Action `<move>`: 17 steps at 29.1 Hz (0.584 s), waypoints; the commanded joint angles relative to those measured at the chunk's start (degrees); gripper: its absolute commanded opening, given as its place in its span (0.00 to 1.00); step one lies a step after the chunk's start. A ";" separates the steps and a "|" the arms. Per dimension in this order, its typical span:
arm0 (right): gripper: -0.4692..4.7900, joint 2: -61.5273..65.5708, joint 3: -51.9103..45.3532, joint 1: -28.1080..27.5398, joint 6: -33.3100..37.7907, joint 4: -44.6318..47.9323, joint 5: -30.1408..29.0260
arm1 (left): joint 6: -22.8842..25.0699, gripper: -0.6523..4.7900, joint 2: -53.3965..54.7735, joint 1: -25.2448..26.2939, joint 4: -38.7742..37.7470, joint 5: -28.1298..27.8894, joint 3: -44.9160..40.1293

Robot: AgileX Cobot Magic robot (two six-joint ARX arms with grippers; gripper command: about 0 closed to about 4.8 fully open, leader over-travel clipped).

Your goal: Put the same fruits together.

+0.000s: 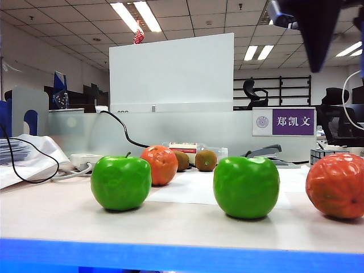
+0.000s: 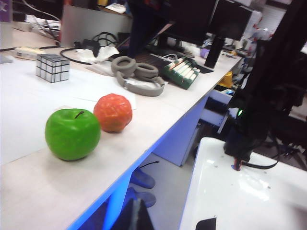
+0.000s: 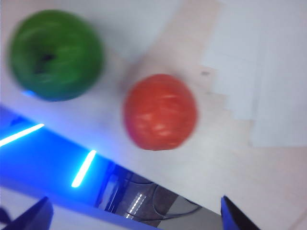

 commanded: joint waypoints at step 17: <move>1.00 -0.76 -8.39 0.96 2.40 0.13 0.63 | 5.35 0.11 -0.07 0.02 -5.25 -15.23 0.76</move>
